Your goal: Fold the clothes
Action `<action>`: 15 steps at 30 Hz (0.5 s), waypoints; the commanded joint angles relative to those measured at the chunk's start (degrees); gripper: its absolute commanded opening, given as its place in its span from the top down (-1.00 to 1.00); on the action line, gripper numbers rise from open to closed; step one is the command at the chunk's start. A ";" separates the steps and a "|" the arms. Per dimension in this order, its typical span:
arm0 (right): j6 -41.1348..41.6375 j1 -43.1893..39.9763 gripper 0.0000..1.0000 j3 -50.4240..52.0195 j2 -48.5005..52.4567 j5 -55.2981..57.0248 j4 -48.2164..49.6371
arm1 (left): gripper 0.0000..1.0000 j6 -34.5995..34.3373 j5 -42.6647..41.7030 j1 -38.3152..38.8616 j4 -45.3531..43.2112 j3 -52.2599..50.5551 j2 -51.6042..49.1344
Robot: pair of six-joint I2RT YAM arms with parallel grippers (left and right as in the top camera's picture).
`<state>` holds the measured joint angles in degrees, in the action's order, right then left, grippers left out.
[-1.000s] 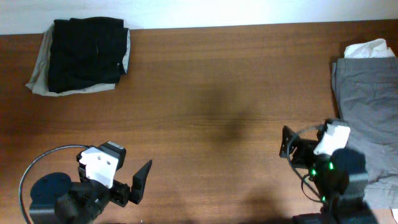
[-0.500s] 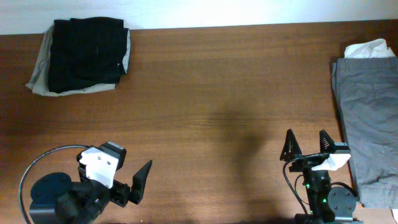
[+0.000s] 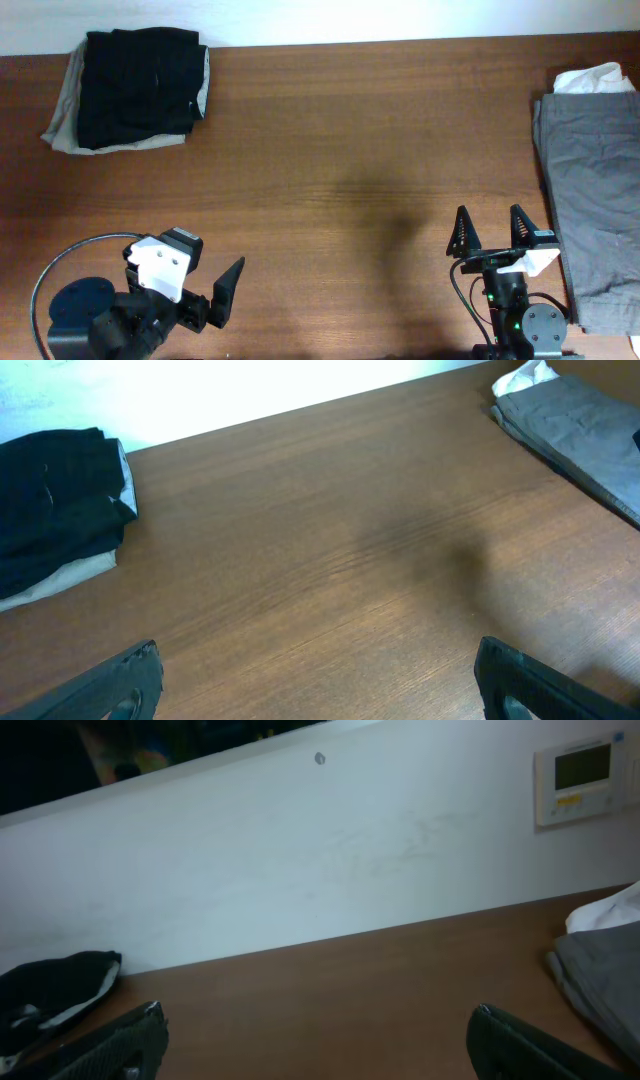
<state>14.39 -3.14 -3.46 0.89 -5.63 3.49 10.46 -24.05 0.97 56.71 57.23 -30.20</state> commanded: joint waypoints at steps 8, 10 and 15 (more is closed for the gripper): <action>-0.46 0.50 -0.97 1.79 -0.70 1.16 3.48 | -0.99 0.74 -0.59 0.11 -0.09 -0.09 0.37; -0.46 0.50 -0.97 2.40 -0.70 1.20 4.17 | -0.98 0.74 -0.59 0.11 -0.09 -0.09 0.37; -0.68 0.50 -0.97 3.15 -0.70 1.84 4.70 | -0.99 0.74 -0.59 0.11 -0.09 -0.09 0.37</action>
<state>14.33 -3.09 -0.91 0.89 -4.99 7.79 10.44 -24.05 0.97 56.71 57.23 -30.20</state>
